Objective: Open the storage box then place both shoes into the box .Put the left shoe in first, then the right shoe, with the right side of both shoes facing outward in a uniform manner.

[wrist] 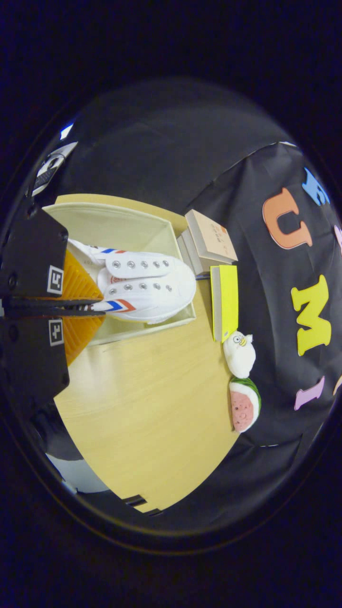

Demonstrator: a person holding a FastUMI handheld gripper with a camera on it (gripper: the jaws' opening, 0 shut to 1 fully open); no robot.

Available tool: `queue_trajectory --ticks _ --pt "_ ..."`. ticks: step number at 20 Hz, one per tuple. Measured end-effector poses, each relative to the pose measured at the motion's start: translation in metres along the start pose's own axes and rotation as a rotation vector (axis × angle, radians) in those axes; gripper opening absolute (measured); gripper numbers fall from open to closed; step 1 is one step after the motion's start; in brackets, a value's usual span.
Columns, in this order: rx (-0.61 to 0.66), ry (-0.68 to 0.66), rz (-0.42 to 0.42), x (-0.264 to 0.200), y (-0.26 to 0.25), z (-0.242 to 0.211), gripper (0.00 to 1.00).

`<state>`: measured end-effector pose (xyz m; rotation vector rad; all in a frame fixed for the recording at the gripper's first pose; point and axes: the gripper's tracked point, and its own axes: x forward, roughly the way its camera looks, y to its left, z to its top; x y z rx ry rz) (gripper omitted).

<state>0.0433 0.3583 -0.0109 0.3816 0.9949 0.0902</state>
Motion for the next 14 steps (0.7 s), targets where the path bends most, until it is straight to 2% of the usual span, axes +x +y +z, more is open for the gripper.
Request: queue_trajectory --ticks 4,6,7,8,9,10,11,14 --pt "0.052 0.040 -0.002 0.013 -0.006 -0.012 0.05" --pt "0.048 0.074 0.032 0.018 -0.001 -0.020 0.06" --pt "0.051 0.103 0.055 0.018 0.003 -0.026 0.10" --pt "0.058 0.102 0.062 0.012 0.006 -0.026 0.21" --pt "0.065 0.074 0.065 0.006 0.007 -0.019 0.27" --pt "0.062 0.042 0.073 0.004 0.006 -0.013 0.28" --pt "0.053 0.022 0.088 -0.003 0.009 -0.003 0.34" --pt "0.007 -0.023 0.128 -0.015 0.010 0.005 0.65"
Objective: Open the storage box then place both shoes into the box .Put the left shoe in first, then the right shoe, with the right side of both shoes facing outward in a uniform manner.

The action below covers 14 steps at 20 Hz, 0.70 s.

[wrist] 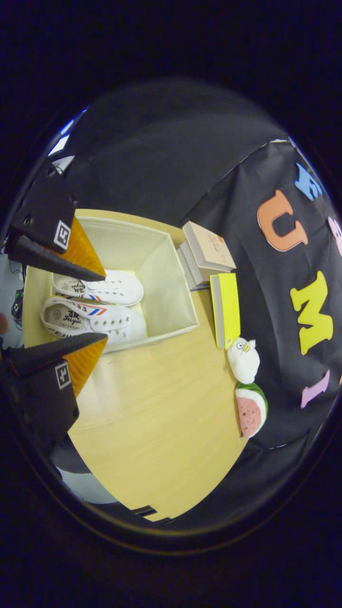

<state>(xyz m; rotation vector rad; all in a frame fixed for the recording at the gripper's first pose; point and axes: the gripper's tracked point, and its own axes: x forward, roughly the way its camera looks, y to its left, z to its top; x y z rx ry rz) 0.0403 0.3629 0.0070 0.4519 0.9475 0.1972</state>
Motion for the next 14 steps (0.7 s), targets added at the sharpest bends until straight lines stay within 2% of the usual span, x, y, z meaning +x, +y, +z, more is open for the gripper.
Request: queue_trajectory --ticks 3,7,10,12,14 --pt "-0.192 -0.129 -0.022 -0.016 -0.016 0.021 0.96" --pt "-0.359 -0.388 -0.045 -0.048 -0.034 0.059 0.96" --pt "-0.395 -0.590 -0.029 -0.089 -0.053 0.083 0.96" --pt "-0.424 -0.738 -0.059 -0.116 -0.080 0.097 0.98" --pt "-0.443 -0.804 -0.066 -0.128 -0.101 0.092 1.00"
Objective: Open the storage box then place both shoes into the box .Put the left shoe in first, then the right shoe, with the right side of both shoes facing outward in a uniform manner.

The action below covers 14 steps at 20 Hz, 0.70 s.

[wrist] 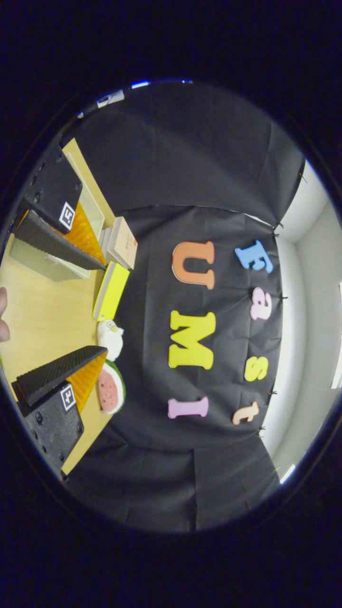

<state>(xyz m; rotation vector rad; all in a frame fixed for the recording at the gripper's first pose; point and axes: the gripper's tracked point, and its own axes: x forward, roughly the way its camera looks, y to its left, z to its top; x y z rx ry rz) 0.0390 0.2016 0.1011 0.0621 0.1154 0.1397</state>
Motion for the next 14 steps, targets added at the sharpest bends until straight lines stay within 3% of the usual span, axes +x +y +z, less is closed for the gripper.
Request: queue_trajectory --ticks 5,14 --pt "-0.026 -0.086 -0.057 -0.027 -0.048 -0.013 1.00" --pt "0.066 -0.110 -0.042 -0.049 -0.081 -0.047 0.99"
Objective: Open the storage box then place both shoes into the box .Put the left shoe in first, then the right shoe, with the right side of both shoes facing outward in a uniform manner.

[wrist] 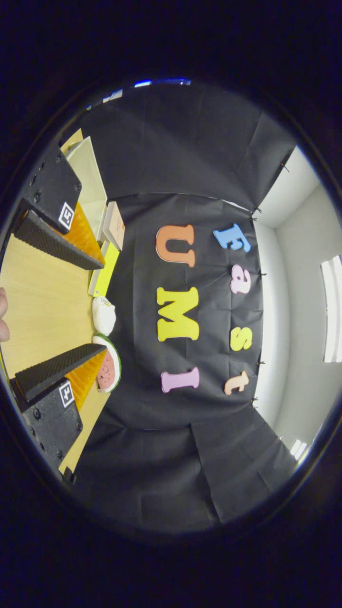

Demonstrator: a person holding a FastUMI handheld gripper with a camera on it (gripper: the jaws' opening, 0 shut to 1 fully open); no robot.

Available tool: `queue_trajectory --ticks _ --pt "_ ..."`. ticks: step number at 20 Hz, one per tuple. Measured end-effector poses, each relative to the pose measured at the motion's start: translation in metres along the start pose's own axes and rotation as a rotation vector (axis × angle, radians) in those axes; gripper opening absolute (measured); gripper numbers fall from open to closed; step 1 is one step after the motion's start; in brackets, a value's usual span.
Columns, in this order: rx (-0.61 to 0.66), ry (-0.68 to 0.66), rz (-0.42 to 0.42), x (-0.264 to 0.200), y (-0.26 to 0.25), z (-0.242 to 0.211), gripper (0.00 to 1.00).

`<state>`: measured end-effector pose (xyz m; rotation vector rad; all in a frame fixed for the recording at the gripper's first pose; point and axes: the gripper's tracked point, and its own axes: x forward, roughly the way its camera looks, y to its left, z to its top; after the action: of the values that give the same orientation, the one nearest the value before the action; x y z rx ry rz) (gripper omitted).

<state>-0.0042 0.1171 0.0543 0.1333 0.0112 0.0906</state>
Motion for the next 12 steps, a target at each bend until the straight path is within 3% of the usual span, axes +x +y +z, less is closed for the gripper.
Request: queue_trajectory --ticks 12 --pt "-0.028 -0.010 -0.005 0.007 -0.032 -0.006 1.00"
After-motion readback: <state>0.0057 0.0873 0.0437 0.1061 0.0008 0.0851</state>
